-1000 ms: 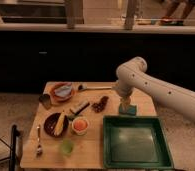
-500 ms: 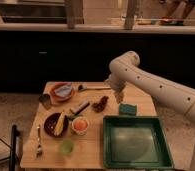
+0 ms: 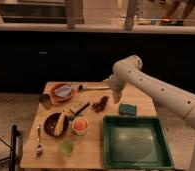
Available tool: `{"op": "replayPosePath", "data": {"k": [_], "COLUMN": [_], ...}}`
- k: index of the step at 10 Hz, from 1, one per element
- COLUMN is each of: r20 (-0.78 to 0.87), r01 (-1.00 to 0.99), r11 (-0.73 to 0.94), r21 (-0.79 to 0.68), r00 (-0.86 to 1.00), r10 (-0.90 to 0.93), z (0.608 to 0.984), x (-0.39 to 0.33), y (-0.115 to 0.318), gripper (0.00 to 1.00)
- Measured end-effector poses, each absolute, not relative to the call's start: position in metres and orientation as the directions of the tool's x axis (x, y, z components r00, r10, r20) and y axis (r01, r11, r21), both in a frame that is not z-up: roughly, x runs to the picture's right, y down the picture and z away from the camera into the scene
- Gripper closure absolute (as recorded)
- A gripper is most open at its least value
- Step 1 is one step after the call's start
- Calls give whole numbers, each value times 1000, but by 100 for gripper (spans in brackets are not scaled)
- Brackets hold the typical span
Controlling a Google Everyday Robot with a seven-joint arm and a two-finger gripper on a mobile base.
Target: Place grapes in tray
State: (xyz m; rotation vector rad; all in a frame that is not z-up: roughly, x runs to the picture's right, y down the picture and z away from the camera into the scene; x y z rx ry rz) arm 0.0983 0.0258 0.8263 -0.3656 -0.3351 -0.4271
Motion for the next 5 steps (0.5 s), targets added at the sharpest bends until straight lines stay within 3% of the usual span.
{"op": "replayPosePath", "data": {"k": [5], "r20": [453], "r01": [414], "r11": [866], "r21": [-280], "r00": [853], "r10": [-261], "z": [856], "x": [97], "y": [42], "gripper": [20]}}
